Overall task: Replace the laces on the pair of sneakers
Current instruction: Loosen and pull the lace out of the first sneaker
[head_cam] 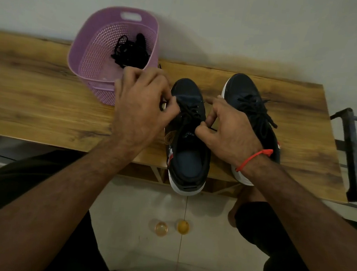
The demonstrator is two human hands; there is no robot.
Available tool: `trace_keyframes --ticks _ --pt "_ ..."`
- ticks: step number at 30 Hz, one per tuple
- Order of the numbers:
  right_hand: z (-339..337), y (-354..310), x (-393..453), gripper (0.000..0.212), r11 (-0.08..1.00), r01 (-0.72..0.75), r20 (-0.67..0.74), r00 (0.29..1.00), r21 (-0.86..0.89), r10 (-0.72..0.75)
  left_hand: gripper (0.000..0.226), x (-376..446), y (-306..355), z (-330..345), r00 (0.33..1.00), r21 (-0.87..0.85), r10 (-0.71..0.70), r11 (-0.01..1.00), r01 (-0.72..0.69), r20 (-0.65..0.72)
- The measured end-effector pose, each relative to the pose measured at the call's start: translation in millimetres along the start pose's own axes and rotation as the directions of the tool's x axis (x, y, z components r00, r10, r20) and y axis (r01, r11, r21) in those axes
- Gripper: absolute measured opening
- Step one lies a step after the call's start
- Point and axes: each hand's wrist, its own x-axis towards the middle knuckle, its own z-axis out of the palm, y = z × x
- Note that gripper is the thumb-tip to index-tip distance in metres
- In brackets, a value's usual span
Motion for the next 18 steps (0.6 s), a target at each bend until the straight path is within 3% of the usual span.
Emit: trace_keyframes --ticks 4,9,13,18 --pt "0.9 -1.0 1.0 0.016 0.999 -0.036 0.001 0.999 -0.014 0.036 0.013 2.1 -3.0 -2.5 0.992 -0.131 -0.122 0.984 0.12 -0.008" --pt "-0.8 -0.8 0.1 0.017 0.998 -0.044 -0.011 0.999 -0.047 0.044 0.021 2.4 2.9 0.9 0.992 -0.242 -0.025 0.969 0.054 0.122" --pt "1.3 2.0 0.1 0.017 0.998 -0.05 0.005 0.999 -0.037 0.05 0.026 -11.0 12.1 11.3 0.957 -0.169 0.115 0.983 -0.072 0.265" --pt "2.6 2.5 1.4 0.017 0.999 -0.043 -0.015 0.999 -0.027 0.042 0.013 -7.0 12.6 8.9 0.978 -0.139 0.055 0.99 -0.027 0.203"
